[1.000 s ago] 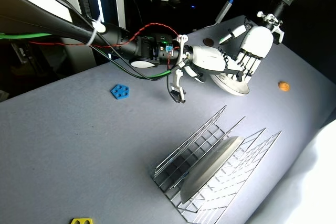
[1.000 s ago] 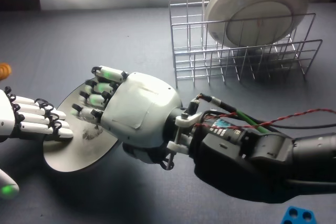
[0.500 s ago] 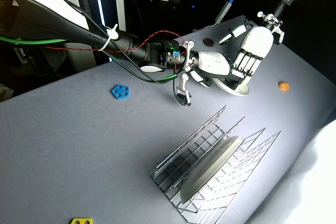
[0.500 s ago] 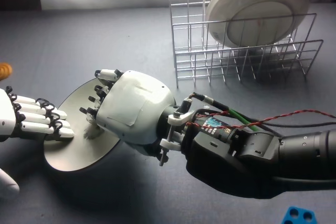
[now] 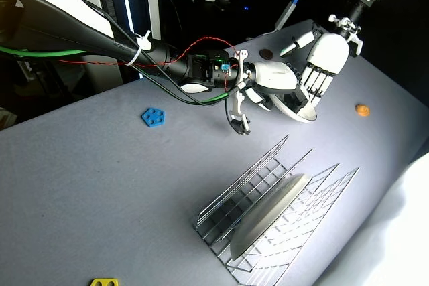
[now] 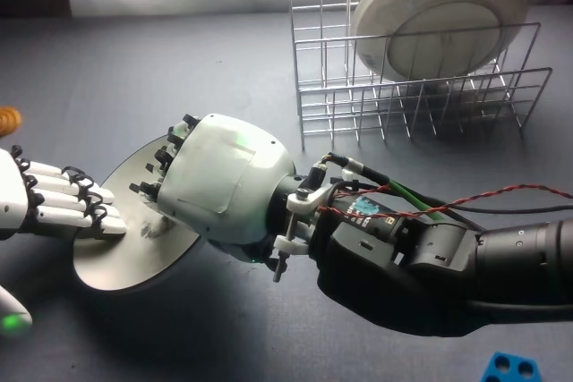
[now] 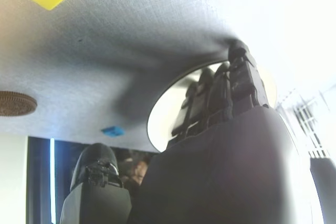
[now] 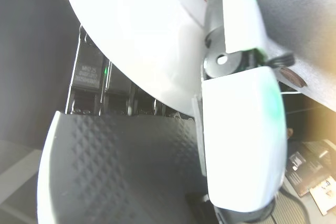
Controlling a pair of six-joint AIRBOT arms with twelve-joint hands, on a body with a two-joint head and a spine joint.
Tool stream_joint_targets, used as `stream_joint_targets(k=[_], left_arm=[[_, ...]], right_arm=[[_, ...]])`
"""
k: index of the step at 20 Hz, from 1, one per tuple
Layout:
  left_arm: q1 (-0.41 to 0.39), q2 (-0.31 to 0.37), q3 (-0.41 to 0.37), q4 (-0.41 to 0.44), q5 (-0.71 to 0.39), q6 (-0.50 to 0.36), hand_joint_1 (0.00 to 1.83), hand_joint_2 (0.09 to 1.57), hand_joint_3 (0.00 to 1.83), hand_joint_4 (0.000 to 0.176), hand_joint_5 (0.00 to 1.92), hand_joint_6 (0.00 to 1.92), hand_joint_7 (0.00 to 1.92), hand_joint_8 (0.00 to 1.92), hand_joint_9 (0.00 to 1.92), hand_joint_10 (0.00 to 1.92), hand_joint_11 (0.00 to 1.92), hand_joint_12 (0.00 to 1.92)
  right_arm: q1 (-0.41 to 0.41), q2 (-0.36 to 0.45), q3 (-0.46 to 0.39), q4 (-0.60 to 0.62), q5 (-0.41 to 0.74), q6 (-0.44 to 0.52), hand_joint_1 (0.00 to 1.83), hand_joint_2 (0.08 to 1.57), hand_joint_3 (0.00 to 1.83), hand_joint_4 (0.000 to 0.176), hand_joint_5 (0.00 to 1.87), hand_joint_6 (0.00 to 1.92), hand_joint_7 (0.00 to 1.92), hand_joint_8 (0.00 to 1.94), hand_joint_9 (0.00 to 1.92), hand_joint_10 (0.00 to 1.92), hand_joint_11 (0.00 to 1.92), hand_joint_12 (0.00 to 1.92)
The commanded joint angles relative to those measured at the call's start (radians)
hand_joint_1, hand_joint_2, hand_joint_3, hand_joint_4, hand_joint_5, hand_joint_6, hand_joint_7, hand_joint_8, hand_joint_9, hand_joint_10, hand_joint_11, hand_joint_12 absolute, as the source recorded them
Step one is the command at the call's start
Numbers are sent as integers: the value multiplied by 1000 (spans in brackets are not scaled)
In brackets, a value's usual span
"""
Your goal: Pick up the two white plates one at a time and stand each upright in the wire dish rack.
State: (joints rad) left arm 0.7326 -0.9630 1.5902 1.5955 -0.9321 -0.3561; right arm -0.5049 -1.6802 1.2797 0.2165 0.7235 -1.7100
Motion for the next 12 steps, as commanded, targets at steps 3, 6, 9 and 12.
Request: stream_joint_targets(k=[3, 6, 9, 12], left_arm=[[-79, -8, -6, 15, -12, 5, 0, 1054, 0, 0, 49, 1, 49, 1, 18, 2, 0, 0], [-206, 13, -6, 51, -12, 0, 0, 1048, 0, 0, 52, 1, 55, 2, 28, 5, 4, 2], [-274, 24, -7, 57, -14, -2, 0, 1048, 0, 0, 37, 1, 37, 1, 8, 2, 0, 0], [-281, 28, -9, 57, -14, -3, 0, 1047, 0, 0, 44, 3, 46, 4, 17, 5, 0, 0]], right_arm=[[-2, 14, -11, -9, 84, -8, 1388, 1061, 1, 0, 1004, 952, 1112, 788, 1027, 942, 792, 1142], [-11, 34, -31, -9, 87, -14, 1385, 1070, 1, 0, 996, 972, 1099, 811, 995, 981, 753, 1181], [-14, 60, -60, -9, 87, -15, 1380, 1084, 3, 0, 980, 1009, 1053, 878, 957, 1036, 725, 1209], [-13, 97, -106, -8, 92, -16, 1383, 1076, 0, 0, 997, 981, 1083, 833, 972, 1005, 733, 1204]])
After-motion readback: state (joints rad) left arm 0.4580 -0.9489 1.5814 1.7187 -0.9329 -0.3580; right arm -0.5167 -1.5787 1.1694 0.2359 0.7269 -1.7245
